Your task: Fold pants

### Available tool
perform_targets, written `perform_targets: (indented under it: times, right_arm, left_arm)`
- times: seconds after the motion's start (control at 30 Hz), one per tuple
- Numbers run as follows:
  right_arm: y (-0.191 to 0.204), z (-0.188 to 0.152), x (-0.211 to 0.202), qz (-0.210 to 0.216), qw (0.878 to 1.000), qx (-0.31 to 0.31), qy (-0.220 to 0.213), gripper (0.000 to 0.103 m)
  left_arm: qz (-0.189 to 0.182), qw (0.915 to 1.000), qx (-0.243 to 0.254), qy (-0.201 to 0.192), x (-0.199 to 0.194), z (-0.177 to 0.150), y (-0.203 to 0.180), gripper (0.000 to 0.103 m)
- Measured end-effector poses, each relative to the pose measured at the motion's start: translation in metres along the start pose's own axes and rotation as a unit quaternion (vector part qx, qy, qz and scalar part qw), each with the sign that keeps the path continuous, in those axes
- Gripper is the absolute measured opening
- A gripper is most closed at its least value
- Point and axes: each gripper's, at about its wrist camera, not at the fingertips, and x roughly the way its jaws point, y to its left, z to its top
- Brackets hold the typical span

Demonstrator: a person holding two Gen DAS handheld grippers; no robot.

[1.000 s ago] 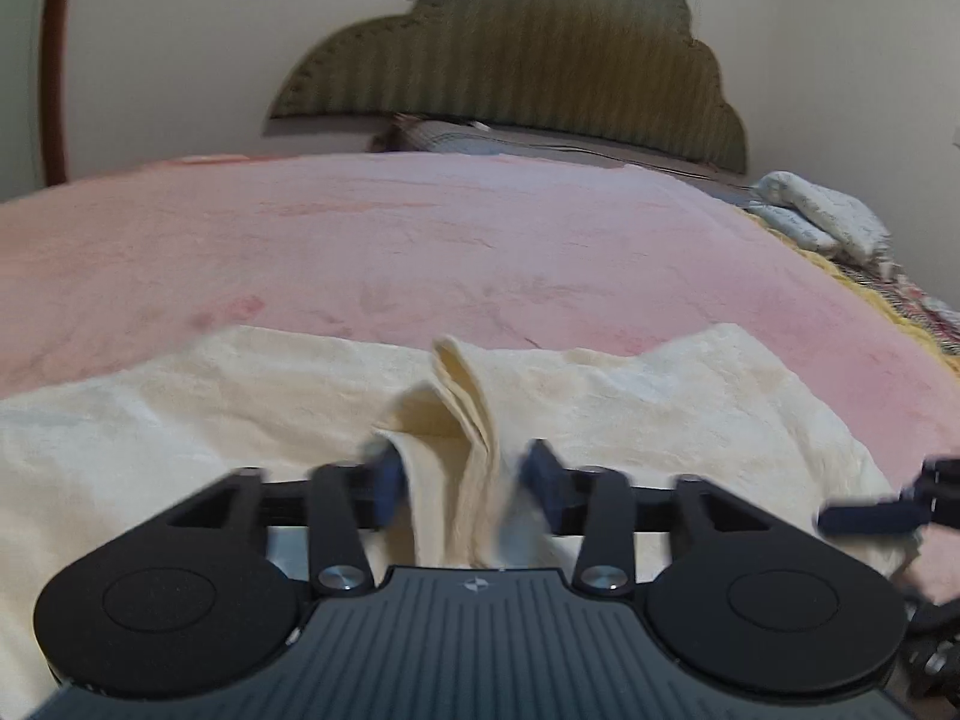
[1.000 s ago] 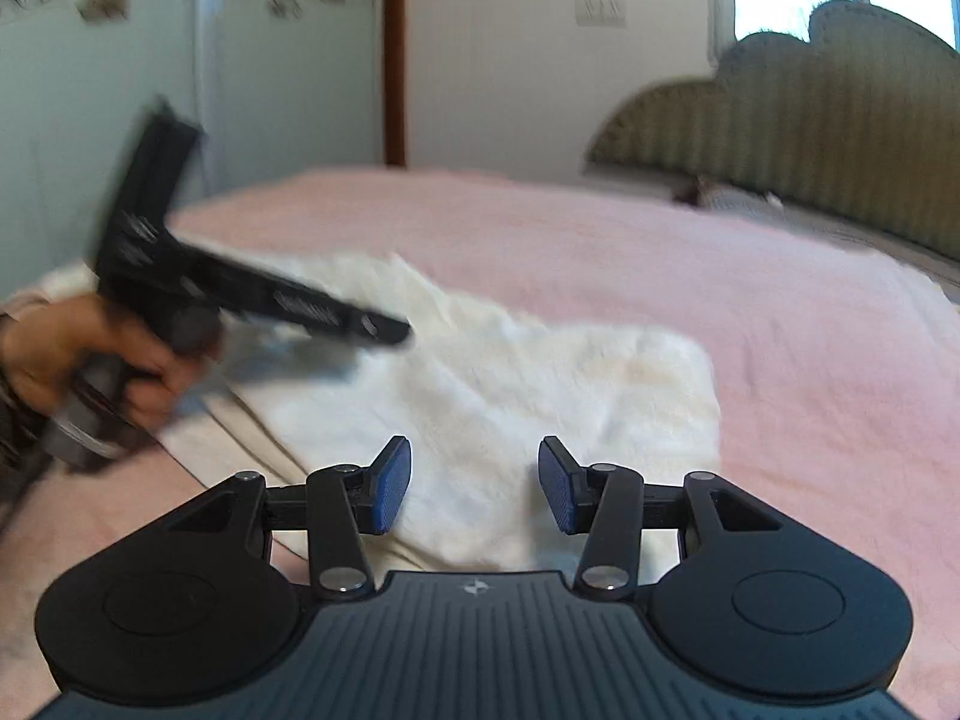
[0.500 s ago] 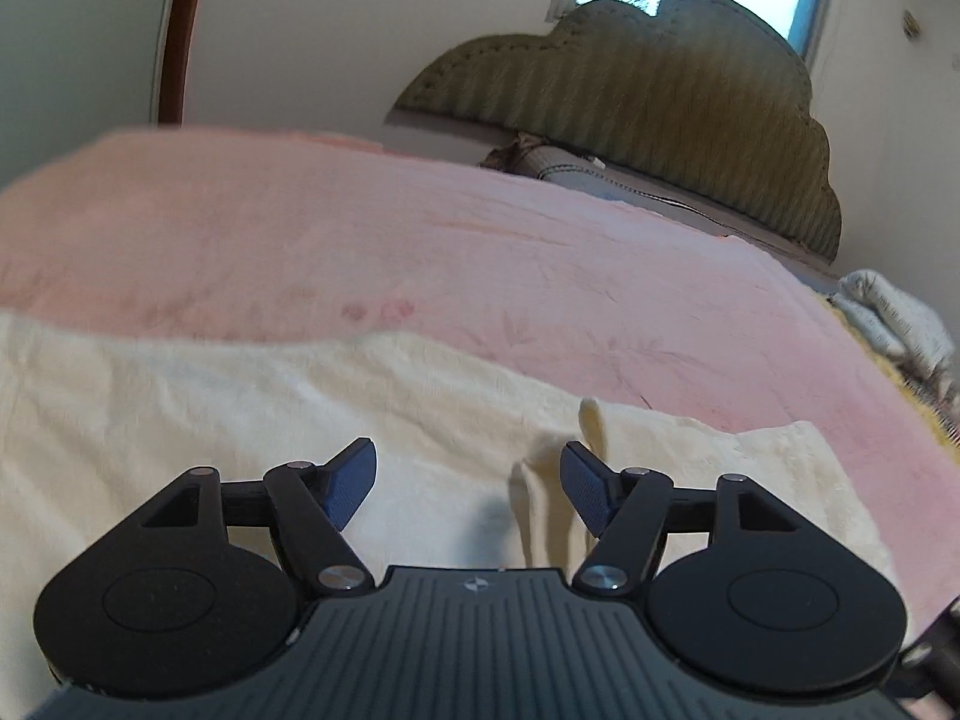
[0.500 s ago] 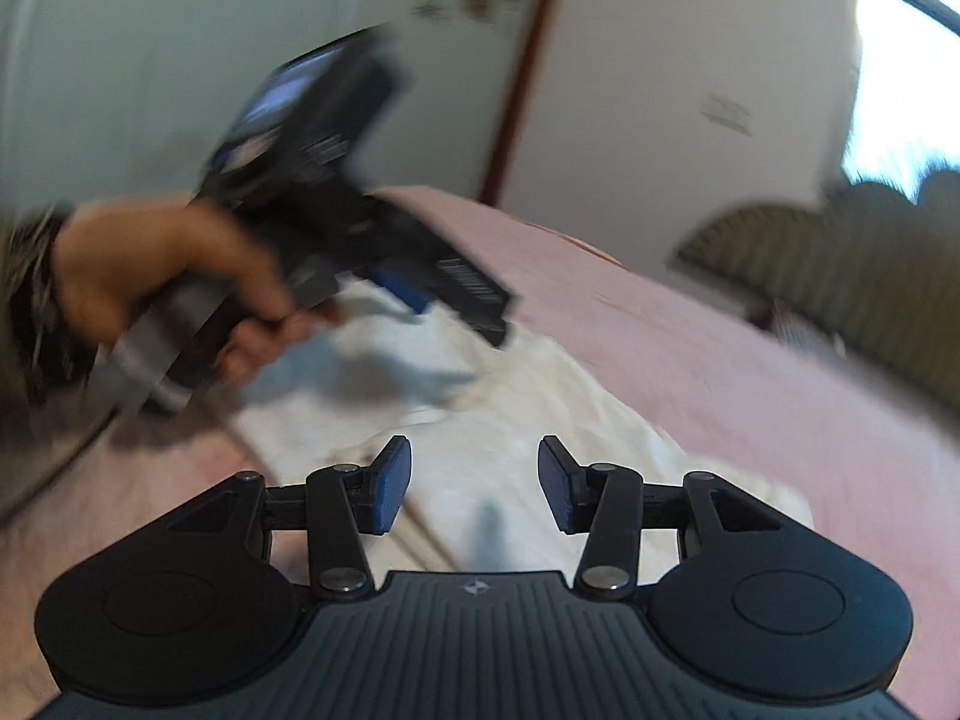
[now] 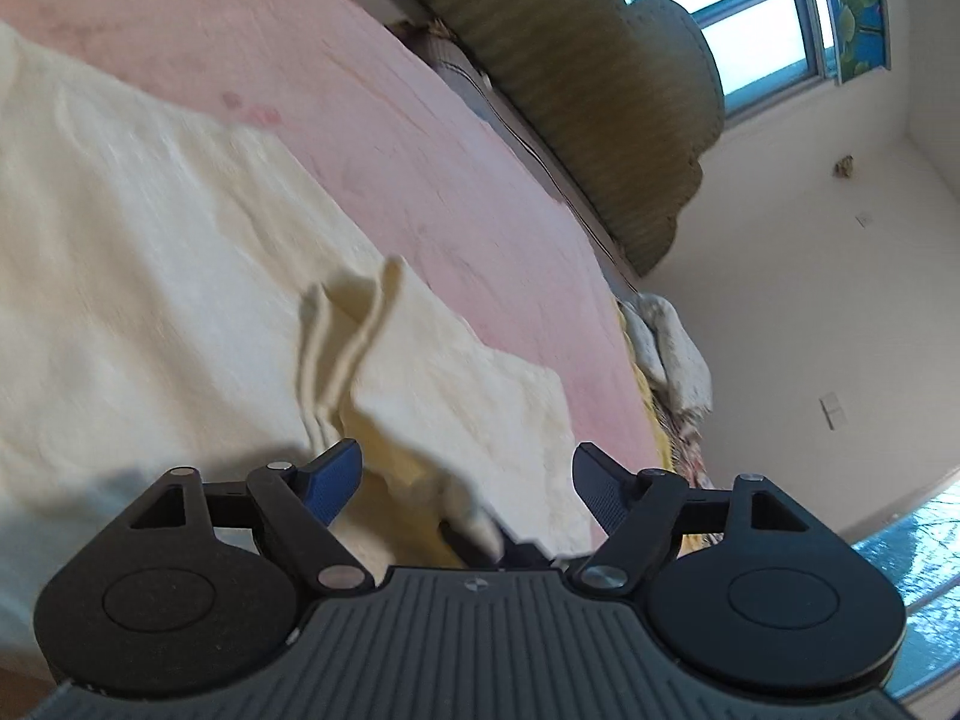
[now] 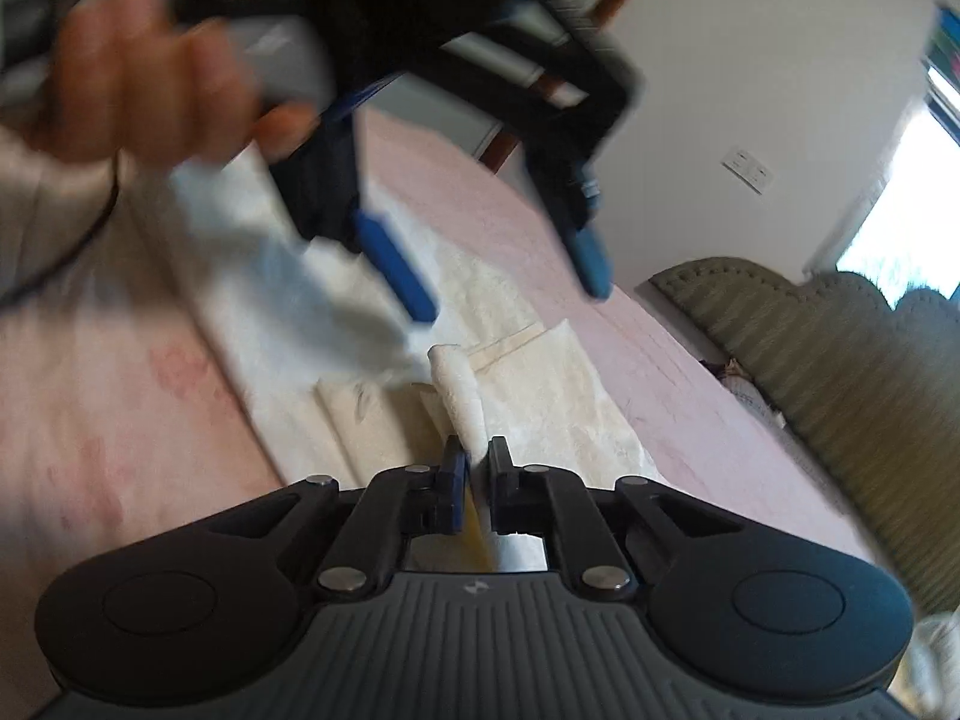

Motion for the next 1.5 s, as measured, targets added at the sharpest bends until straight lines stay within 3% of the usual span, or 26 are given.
perform_targets:
  times: [0.17,0.23,0.3,0.47,0.6,0.77,0.83,0.9,0.93,1.03,1.1,1.27,1.4,1.5]
  right_arm:
    - [-0.044,0.004,-0.023,0.039,0.990,0.126,-0.047,0.007]
    - [-0.050,0.004,-0.027,0.054,0.986,0.145,-0.056,0.007]
    - [-0.046,0.006,-0.026,0.056,0.988,0.135,-0.054,0.007]
    - [-0.027,0.004,-0.014,0.076,0.989,0.118,-0.044,0.007]
    - [-0.022,0.003,-0.009,0.093,0.988,0.121,-0.034,0.007]
    - [-0.035,-0.004,-0.020,0.123,0.988,0.090,-0.001,0.008]
    - [-0.060,-0.009,-0.031,0.114,0.985,0.131,-0.008,0.008]
    - [-0.093,-0.020,-0.036,0.069,0.978,0.197,-0.009,0.008]
    - [-0.107,-0.029,-0.034,0.048,0.973,0.224,0.005,0.008]
    - [-0.125,-0.067,-0.021,-0.005,0.963,0.252,0.100,0.007]
    - [-0.120,-0.088,-0.023,0.003,0.960,0.247,0.134,0.007]
    - [-0.137,-0.084,-0.041,-0.003,0.955,0.279,0.096,0.009]
    - [-0.168,-0.058,-0.012,-0.002,0.957,0.286,0.048,0.009]
    - [-0.182,-0.046,0.036,0.011,0.958,0.279,0.068,0.008]
  left_arm:
    - [-0.019,0.9991,-0.032,0.018,0.029,-0.006,0.007,0.078]
    - [-0.027,0.9978,-0.059,0.015,0.037,-0.008,0.015,0.066]
    - [-0.029,0.9969,-0.073,0.012,0.042,-0.008,0.021,0.042]
    - [0.033,0.9992,-0.006,-0.020,0.035,-0.011,0.014,0.020]
    - [0.084,0.9946,0.057,-0.022,0.036,-0.021,0.004,0.017]
    - [0.118,0.9864,0.112,-0.026,0.041,-0.034,0.000,0.017]
    - [0.129,0.9826,0.130,-0.031,0.043,-0.038,-0.005,0.017]
    - [0.136,0.9798,0.142,-0.035,0.044,-0.039,-0.007,0.017]
    - [0.137,0.9792,0.145,-0.037,0.044,-0.040,-0.008,0.017]
    - [0.138,0.9782,0.150,-0.038,0.046,-0.041,-0.009,0.018]
    - [0.141,0.9768,0.156,-0.039,0.047,-0.042,-0.009,0.018]
    - [0.149,0.9733,0.169,-0.041,0.047,-0.044,-0.011,0.018]
    - [0.150,0.9732,0.169,-0.041,0.048,-0.044,-0.012,0.018]
    - [0.151,0.9722,0.174,-0.041,0.048,-0.045,-0.013,0.020]
